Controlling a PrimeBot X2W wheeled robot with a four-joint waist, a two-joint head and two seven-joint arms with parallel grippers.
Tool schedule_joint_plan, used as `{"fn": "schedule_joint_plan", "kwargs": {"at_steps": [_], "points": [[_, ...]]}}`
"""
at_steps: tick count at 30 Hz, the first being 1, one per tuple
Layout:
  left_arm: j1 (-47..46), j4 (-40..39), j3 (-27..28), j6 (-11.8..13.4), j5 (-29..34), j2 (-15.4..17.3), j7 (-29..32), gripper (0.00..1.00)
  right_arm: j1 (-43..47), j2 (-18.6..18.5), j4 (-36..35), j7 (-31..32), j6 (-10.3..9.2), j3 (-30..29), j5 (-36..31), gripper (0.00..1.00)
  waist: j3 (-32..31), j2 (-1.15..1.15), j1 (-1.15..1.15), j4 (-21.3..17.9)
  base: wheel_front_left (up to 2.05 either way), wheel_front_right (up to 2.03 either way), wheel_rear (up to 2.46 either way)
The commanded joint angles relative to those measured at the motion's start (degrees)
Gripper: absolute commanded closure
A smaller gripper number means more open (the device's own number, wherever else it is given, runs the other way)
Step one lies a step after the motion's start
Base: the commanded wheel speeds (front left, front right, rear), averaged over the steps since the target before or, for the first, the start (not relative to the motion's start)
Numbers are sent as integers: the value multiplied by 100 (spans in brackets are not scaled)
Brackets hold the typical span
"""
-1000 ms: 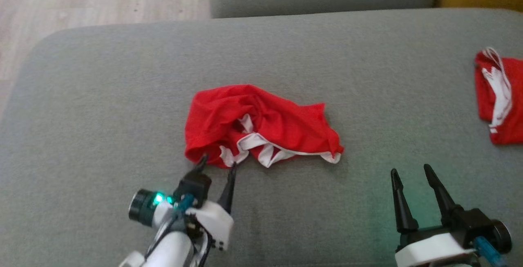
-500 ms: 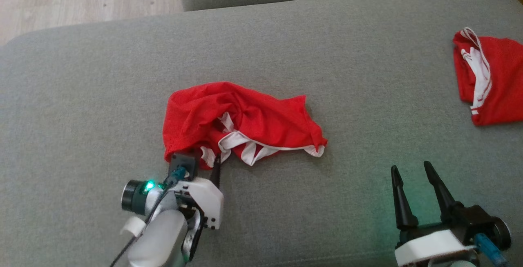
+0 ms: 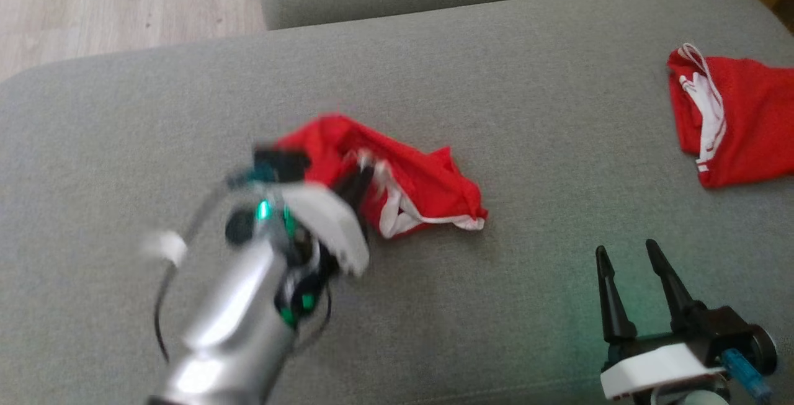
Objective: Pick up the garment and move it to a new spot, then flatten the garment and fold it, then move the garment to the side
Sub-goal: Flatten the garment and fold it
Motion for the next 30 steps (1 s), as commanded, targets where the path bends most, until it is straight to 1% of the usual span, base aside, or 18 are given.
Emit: {"fn": "schedule_joint_plan", "kwargs": {"at_steps": [1,4,6,7,9,11,14,16,17,18,19,21,24,27,30], "points": [[-551,-482,329,-37,-111,60,116,100,-132,-36,-155,-63,41,148,34,0,-18,0,0,-30,0,0,0],[-816,-1360,633,-153,-684,125,733,100,-161,-36,-163,-63,41,209,95,0,-38,0,0,-112,0,0,0],[-960,-1882,859,-185,-1251,114,1213,100,-190,-36,-147,-63,41,258,133,0,-57,0,0,-187,0,0,0],[-1038,-2108,967,-162,-1544,104,1442,100,-206,-36,-139,-63,41,278,153,0,-66,0,0,-225,0,0,0],[-1235,-2458,1150,5,-2021,86,1826,100,-235,-36,-122,-63,41,303,191,0,-78,0,0,-300,0,0,0],[-1460,-2672,1200,199,-2317,74,2157,100,-247,-36,-105,-63,41,313,221,0,-95,0,0,-362,0,0,0],[-1800,-2837,1223,542,-2679,55,2461,100,-232,-36,-82,-63,41,350,239,0,-120,0,0,-454,0,0,0],[-2037,-2876,1248,826,-2914,45,2458,100,-210,-36,-63,-63,41,353,248,0,-138,0,0,-495,0,0,0],[-2282,-2883,1150,1029,-3062,42,2284,100,-192,-36,-53,-63,41,355,258,0,-151,0,0,-528,0,0,0],[-2411,-2849,1060,1077,-3004,41,2162,100,-187,-36,-50,-63,41,358,262,0,-150,0,0,-538,0,0,0],[-2532,-2782,970,1064,-2860,40,2014,100,-184,-36,-49,-63,41,360,268,0,-154,0,0,-546,0,0,0],[-2689,-2607,863,1018,-2777,40,1692,100,-180,-36,-44,-63,41,369,275,0,-161,0,0,-561,0,0,0],[-2799,-2395,760,780,-2923,39,1217,100,-191,-36,-45,-63,41,371,270,0,-158,0,0,-560,0,0,0],[-2711,-2310,632,432,-3088,39,969,100,-194,-36,-70,-63,41,332,258,0,-122,0,0,-508,0,0,0],[-2385,-2399,466,30,-3311,43,989,100,-176,-36,-72,-63,41,274,217,0,-77,0,0,-392,0,0,0]]}}
